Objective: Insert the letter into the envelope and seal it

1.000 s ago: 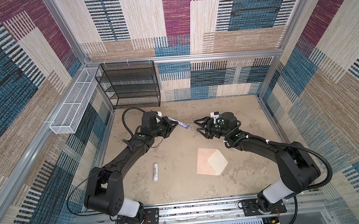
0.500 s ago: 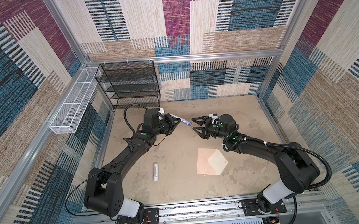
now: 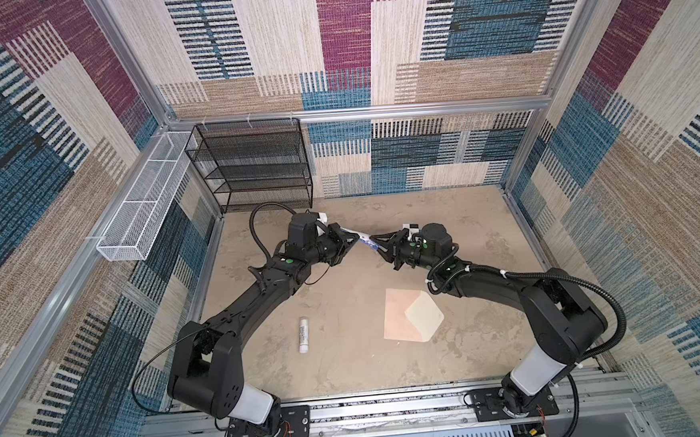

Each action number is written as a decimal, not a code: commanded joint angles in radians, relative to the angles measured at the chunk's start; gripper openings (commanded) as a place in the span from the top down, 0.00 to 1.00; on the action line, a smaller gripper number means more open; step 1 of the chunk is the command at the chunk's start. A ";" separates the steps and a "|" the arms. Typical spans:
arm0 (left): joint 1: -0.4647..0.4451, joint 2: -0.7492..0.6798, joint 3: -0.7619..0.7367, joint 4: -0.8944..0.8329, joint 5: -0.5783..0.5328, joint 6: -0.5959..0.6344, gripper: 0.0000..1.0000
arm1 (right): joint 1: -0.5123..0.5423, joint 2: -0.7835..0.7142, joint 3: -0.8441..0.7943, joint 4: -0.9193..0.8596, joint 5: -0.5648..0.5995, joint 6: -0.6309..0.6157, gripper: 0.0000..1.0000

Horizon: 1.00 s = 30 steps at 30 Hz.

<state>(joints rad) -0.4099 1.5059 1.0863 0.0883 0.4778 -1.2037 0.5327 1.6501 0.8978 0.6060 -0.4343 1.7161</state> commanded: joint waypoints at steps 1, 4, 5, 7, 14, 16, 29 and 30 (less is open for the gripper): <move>-0.003 -0.003 -0.001 0.001 0.007 0.013 1.00 | 0.003 0.004 0.015 0.047 0.010 0.021 0.88; -0.002 -0.004 -0.003 -0.004 0.016 0.018 1.00 | 0.003 0.004 0.011 0.046 0.007 0.018 0.97; -0.002 -0.004 -0.005 -0.004 0.018 0.018 1.00 | 0.003 0.004 0.010 0.045 0.006 0.016 0.99; -0.001 -0.009 -0.009 -0.007 0.021 0.019 0.92 | 0.003 0.001 0.010 0.040 0.003 0.002 1.00; 0.013 -0.067 -0.033 -0.096 0.020 0.077 0.47 | -0.003 -0.017 0.025 -0.040 -0.025 -0.114 1.00; 0.029 -0.097 -0.047 -0.130 0.023 0.102 0.40 | -0.010 -0.028 0.030 -0.085 -0.032 -0.164 1.00; 0.152 -0.373 -0.145 -0.506 -0.024 0.365 0.30 | -0.083 -0.016 0.314 -0.612 -0.124 -0.742 1.00; 0.163 -0.390 -0.139 -0.533 -0.026 0.389 0.30 | -0.083 -0.003 0.359 -0.673 -0.128 -0.810 1.00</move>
<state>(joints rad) -0.2638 1.1488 0.9413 -0.3233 0.4755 -0.9318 0.4492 1.6264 1.1961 0.1394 -0.5217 1.1431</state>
